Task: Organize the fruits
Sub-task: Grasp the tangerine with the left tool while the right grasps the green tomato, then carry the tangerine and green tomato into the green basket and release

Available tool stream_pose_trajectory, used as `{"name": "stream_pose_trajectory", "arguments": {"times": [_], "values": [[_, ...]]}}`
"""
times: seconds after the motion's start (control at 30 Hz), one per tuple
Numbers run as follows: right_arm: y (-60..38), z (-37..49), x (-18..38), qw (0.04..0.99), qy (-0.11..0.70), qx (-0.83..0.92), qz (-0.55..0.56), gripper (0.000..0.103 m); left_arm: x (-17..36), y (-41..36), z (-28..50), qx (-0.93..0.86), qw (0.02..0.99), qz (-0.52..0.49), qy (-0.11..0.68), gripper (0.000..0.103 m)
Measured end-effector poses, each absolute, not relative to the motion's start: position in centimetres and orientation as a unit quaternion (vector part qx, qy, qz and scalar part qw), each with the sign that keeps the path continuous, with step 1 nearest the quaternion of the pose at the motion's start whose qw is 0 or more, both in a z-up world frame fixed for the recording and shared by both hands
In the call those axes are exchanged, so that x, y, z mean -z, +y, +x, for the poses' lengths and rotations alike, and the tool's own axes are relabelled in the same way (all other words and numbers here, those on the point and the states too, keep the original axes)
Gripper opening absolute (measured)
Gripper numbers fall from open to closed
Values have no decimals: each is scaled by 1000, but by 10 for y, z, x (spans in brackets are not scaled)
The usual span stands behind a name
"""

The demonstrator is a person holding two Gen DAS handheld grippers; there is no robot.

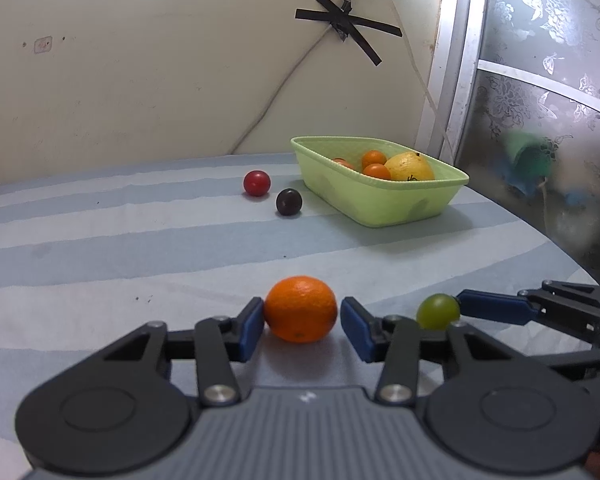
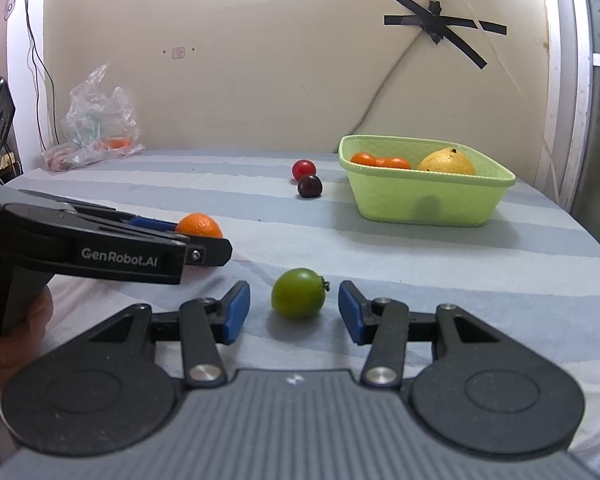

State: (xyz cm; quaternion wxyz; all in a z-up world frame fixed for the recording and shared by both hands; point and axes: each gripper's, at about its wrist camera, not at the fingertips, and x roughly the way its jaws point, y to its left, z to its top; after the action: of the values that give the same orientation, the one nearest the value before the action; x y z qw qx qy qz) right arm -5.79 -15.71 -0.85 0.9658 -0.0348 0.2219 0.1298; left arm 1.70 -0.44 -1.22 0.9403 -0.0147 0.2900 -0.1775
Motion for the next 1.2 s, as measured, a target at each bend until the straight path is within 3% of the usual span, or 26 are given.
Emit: {"name": "stream_pose_trajectory", "arguments": {"times": [0.2, 0.33, 0.6, 0.83, 1.2], "values": [[-156, -57, 9, 964, 227, -130, -39, 51, 12, -3, 17, 183, 940, -20, 288, 39], [-156, -54, 11, 962, 235, -129, -42, 32, 12, -3, 16, 190, 939, -19, 285, 39], [-173, -51, 3, 967, 220, -133, 1, 31, -8, -9, 39, 231, 927, -39, 292, 39], [-215, -6, -34, 982, 168, -87, 2, 32, -50, -46, 112, 273, 919, -41, 283, 40], [-280, 96, -50, 979, 181, -54, 75, 33, -36, -104, 243, 288, 878, -73, 376, 40]]}}
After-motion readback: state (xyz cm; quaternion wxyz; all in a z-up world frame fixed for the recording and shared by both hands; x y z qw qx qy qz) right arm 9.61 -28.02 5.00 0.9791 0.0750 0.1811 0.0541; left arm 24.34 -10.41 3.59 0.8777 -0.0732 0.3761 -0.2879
